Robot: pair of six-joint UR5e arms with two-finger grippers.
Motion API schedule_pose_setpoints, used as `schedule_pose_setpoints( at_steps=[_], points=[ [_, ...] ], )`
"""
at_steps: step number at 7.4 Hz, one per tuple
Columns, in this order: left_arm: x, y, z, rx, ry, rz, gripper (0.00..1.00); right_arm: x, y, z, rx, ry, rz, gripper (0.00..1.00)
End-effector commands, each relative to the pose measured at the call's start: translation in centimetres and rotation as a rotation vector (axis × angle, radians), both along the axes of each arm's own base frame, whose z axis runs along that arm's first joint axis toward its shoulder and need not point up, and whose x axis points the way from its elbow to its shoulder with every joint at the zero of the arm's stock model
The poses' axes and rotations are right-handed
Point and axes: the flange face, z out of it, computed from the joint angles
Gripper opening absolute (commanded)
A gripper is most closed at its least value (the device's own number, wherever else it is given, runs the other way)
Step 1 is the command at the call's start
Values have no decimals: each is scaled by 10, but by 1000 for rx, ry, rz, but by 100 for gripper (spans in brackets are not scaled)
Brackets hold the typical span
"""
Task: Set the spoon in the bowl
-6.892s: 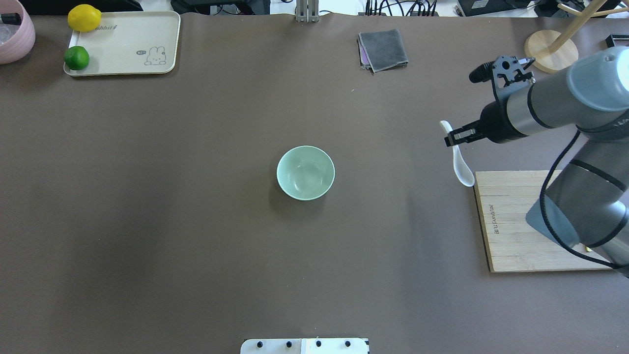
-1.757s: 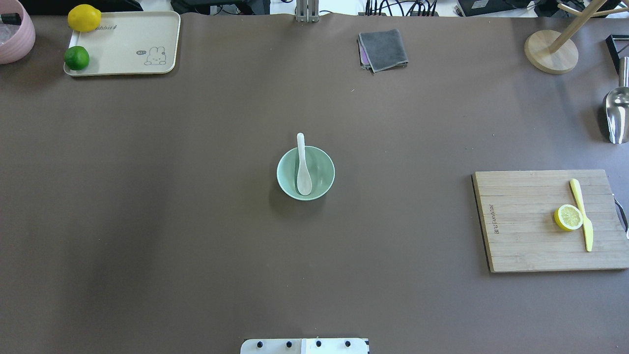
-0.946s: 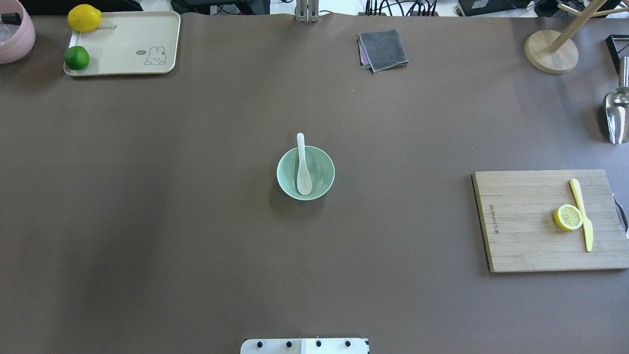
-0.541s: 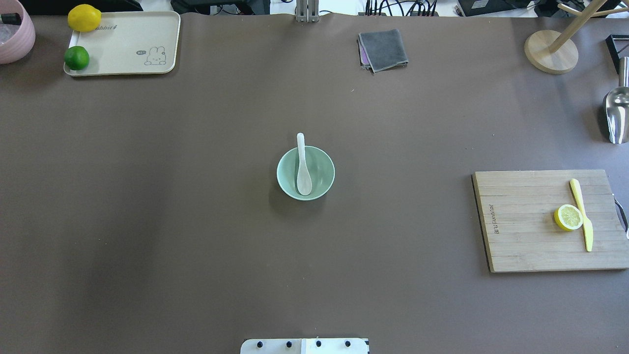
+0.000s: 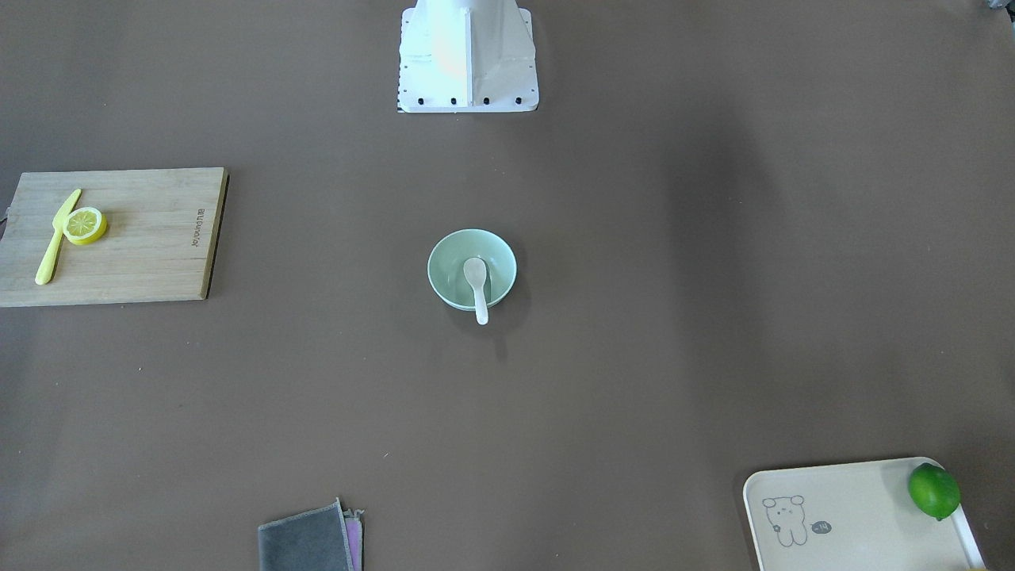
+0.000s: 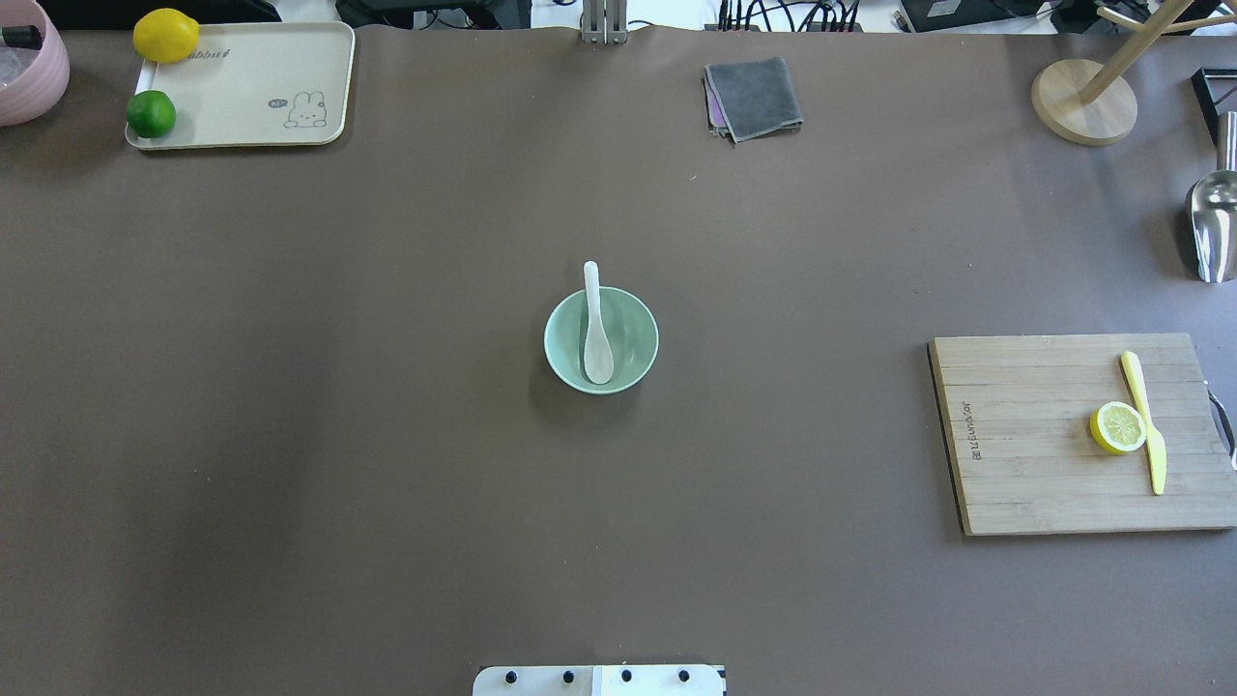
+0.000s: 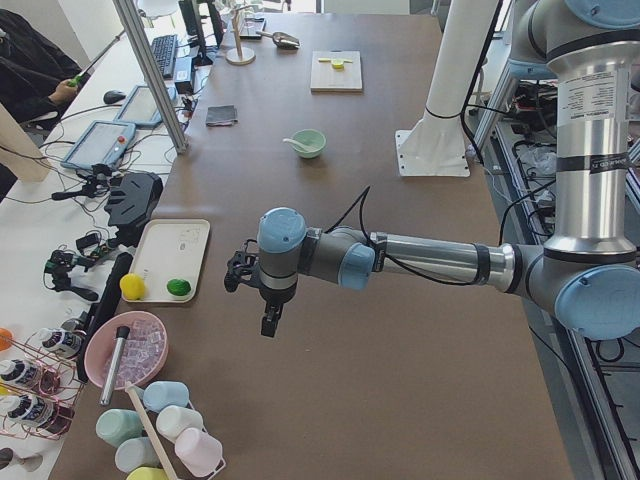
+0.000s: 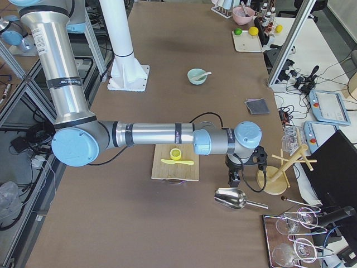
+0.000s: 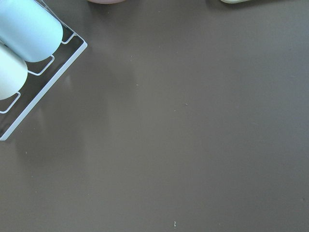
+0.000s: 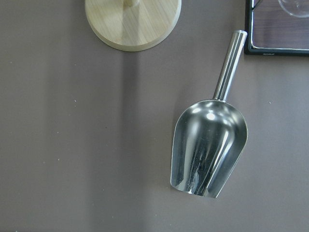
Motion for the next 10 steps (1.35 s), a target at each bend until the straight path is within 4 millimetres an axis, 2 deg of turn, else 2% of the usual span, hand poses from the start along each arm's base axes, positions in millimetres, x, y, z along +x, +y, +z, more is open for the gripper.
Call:
schedule_pose_setpoints(
  at_steps=[1,4,5,10],
  points=[
    [-1,0,-2,3,1,-1,98,0,22,20,-28,-5,0,100],
    [-1,1,-1,2,0,-1,98,2,74,23,-25,1,2,100],
    [-1,1,0,0,0,-1,98,3,82,24,-28,1,3,100],
    [-1,0,1,-1,-1,-2,98,3,83,25,-29,12,2,100]
  ],
)
